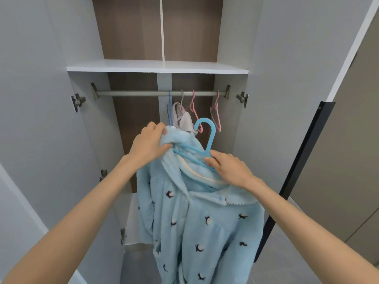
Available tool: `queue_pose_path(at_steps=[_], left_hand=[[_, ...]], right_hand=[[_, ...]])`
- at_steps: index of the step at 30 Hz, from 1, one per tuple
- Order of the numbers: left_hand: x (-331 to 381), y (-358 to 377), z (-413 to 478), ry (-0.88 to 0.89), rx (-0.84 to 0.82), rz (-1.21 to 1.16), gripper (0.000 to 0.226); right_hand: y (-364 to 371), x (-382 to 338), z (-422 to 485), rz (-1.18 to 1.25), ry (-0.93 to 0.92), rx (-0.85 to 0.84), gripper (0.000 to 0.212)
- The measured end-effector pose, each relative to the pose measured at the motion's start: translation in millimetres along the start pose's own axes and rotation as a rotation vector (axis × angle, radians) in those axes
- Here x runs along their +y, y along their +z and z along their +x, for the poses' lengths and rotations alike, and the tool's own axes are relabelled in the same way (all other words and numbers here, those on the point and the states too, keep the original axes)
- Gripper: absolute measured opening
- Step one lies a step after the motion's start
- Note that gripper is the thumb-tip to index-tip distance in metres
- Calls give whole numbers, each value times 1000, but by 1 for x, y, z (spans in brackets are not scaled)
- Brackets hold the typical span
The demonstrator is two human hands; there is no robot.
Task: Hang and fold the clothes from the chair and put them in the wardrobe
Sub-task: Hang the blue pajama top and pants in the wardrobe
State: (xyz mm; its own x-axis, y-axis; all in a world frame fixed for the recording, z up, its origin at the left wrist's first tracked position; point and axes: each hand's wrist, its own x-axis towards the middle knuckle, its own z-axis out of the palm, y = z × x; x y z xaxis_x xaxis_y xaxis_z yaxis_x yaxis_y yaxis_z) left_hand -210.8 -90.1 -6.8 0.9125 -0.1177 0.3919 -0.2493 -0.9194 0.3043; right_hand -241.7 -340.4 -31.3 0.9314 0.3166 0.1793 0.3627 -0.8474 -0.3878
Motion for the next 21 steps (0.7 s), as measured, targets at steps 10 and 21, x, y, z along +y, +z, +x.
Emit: queue_pose_path(at_steps=[10, 21], left_hand=[[17, 13, -3, 439, -45, 373, 34], [4, 17, -9, 214, -22, 212, 32]], right_hand=[[-13, -12, 1, -145, -122, 112, 31], [3, 22, -4, -379, 219, 529, 49]])
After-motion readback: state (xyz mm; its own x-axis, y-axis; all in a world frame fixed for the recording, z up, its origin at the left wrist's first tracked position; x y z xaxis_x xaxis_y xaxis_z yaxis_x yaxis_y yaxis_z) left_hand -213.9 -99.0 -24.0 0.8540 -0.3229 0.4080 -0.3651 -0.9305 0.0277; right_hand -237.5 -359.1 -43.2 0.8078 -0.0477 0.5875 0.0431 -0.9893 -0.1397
